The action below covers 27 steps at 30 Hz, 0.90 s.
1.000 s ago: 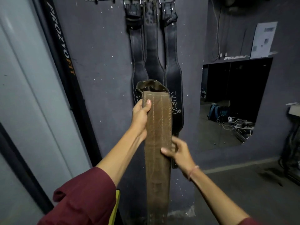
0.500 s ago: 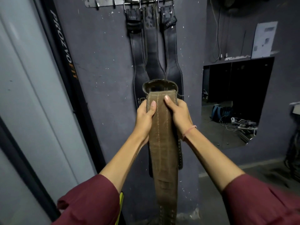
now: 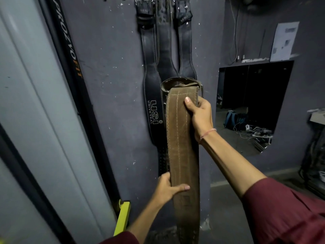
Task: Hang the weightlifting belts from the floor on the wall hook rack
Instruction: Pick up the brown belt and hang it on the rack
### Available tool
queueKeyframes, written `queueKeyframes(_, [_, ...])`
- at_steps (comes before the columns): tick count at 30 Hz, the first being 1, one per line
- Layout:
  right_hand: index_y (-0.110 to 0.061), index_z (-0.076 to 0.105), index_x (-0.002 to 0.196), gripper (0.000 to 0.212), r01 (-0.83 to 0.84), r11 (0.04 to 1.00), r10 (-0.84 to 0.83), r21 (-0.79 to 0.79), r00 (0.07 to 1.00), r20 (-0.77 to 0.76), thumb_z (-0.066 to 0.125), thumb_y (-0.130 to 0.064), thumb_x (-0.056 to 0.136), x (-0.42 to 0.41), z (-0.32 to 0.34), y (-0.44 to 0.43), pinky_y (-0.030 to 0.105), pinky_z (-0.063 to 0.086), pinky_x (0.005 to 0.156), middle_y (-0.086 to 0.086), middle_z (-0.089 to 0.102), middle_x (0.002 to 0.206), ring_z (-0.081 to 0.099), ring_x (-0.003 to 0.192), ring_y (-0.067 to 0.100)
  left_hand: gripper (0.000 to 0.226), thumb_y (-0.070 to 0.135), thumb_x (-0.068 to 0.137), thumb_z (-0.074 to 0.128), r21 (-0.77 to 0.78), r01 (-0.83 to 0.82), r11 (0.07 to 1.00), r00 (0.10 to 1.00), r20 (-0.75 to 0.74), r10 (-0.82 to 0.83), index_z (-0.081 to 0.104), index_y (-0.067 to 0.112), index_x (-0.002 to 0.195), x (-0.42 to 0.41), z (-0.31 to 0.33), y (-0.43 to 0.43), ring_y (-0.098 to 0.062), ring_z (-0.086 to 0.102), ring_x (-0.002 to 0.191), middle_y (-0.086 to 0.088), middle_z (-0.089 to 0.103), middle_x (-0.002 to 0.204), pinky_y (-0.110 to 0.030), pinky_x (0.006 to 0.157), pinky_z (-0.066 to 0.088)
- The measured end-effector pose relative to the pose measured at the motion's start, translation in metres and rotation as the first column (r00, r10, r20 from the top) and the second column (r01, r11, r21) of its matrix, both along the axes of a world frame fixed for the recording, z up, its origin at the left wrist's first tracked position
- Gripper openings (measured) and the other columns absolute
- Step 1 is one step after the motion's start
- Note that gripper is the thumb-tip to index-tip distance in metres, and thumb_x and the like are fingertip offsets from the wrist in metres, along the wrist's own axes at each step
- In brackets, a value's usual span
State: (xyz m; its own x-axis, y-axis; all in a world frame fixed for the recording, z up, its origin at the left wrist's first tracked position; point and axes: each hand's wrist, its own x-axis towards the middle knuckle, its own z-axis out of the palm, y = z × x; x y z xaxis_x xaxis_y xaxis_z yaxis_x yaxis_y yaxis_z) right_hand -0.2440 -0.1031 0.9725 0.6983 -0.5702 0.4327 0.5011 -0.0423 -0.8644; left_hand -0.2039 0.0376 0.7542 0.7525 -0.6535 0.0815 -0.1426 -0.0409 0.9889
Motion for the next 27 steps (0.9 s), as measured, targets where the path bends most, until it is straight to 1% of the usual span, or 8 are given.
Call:
queueKeyframes(3, [-0.002, 0.065, 0.113, 0.023, -0.041, 0.999, 0.041, -0.026, 0.999, 0.021, 0.058, -0.016, 0.096, -0.007, -0.005, -0.006, 0.047, 0.057, 0.089, 0.017, 0.072, 0.109, 0.07, 0.1, 0.032, 0.069, 0.009, 0.059, 0.089, -0.011, 0.022, 1.0, 0.988, -0.154, -0.023, 0.06, -0.001, 0.121, 0.003, 0.034, -0.002, -0.025, 0.07, 0.106, -0.011, 0.074, 0.113, -0.039, 0.094, 0.056])
queueKeyframes(5, [0.001, 0.062, 0.117, 0.025, -0.073, 0.996, 0.074, -0.056, 0.997, 0.027, 0.058, -0.012, 0.096, -0.013, -0.011, -0.006, 0.045, 0.057, 0.087, 0.018, 0.071, 0.111, 0.069, 0.099, 0.03, 0.054, 0.014, 0.07, 0.076, -0.28, 0.06, 0.958, 0.952, -0.273, -0.14, 0.063, -0.002, 0.12, 0.007, 0.086, -0.003, -0.029, 0.07, 0.103, -0.017, 0.072, 0.112, -0.042, 0.094, 0.055])
queueKeyframes(8, [0.001, 0.058, 0.122, 0.028, -0.123, 0.986, 0.124, -0.109, 0.992, 0.005, 0.057, -0.007, 0.095, -0.021, -0.027, -0.003, 0.043, 0.056, 0.09, 0.019, 0.069, 0.116, 0.068, 0.103, 0.028, 0.074, 0.056, 0.085, 0.057, -0.539, 0.126, 0.833, 0.903, -0.286, -0.321, 0.055, -0.001, 0.134, 0.014, 0.169, 0.0, -0.035, 0.061, 0.116, -0.024, 0.062, 0.129, -0.05, 0.109, 0.041])
queueKeyframes(11, [-0.002, 0.058, 0.124, 0.029, -0.19, 0.971, 0.185, -0.147, 0.982, -0.047, 0.058, -0.007, 0.095, -0.029, -0.041, 0.001, 0.04, 0.055, 0.092, 0.014, 0.069, 0.117, 0.068, 0.108, 0.027, 0.099, 0.08, 0.082, 0.039, -0.572, 0.017, 0.82, 0.922, -0.309, -0.234, 0.05, 0.0, 0.139, 0.03, 0.221, 0.001, -0.037, 0.055, 0.127, -0.024, 0.058, 0.135, -0.053, 0.112, 0.037])
queueKeyframes(20, [-0.011, 0.058, 0.125, 0.035, -0.252, 0.947, 0.229, -0.2, 0.965, -0.131, 0.057, 0.002, 0.093, -0.035, -0.052, 0.0, 0.031, 0.055, 0.091, -0.002, 0.071, 0.112, 0.067, 0.107, 0.014, 0.039, 0.048, 0.092, 0.062, -0.404, -0.221, 0.888, 0.974, -0.142, 0.178, 0.075, 0.011, 0.088, 0.016, 0.258, -0.008, -0.02, 0.074, 0.078, -0.008, 0.077, 0.085, -0.03, 0.071, 0.059])
queueKeyframes(22, [-0.012, 0.053, 0.129, 0.05, -0.224, 0.953, 0.208, -0.205, 0.973, -0.1, 0.052, 0.016, 0.087, -0.034, -0.045, 0.002, 0.023, 0.055, 0.088, -0.005, 0.068, 0.112, 0.066, 0.105, 0.008, 0.04, 0.04, 0.097, 0.058, -0.422, -0.294, 0.857, 0.955, -0.101, 0.278, 0.073, 0.003, 0.092, 0.014, 0.257, -0.014, -0.021, 0.071, 0.077, -0.011, 0.075, 0.085, -0.034, 0.075, 0.057])
queueKeyframes(24, [-0.008, 0.046, 0.13, 0.068, -0.12, 0.988, 0.122, -0.098, 0.992, 0.011, 0.037, 0.031, 0.076, -0.031, -0.033, 0.0, 0.014, 0.054, 0.064, 0.001, 0.064, 0.103, 0.067, 0.082, 0.0, 0.046, 0.038, 0.099, 0.054, -0.459, -0.353, 0.815, 0.931, -0.084, 0.356, 0.068, -0.006, 0.105, 0.011, 0.25, -0.02, -0.028, 0.07, 0.087, -0.019, 0.074, 0.095, -0.041, 0.085, 0.056])
queueKeyframes(27, [-0.009, 0.048, 0.124, 0.071, -0.054, 0.998, 0.05, 0.017, 0.986, 0.161, 0.026, 0.03, 0.069, -0.026, -0.014, -0.007, 0.013, 0.048, 0.055, 0.012, 0.065, 0.101, 0.064, 0.074, 0.005, 0.04, 0.039, 0.101, 0.049, -0.475, -0.391, 0.788, 0.906, -0.05, 0.42, 0.064, 0.003, 0.103, 0.008, 0.236, -0.028, -0.032, 0.068, 0.099, -0.02, 0.072, 0.102, -0.047, 0.095, 0.053])
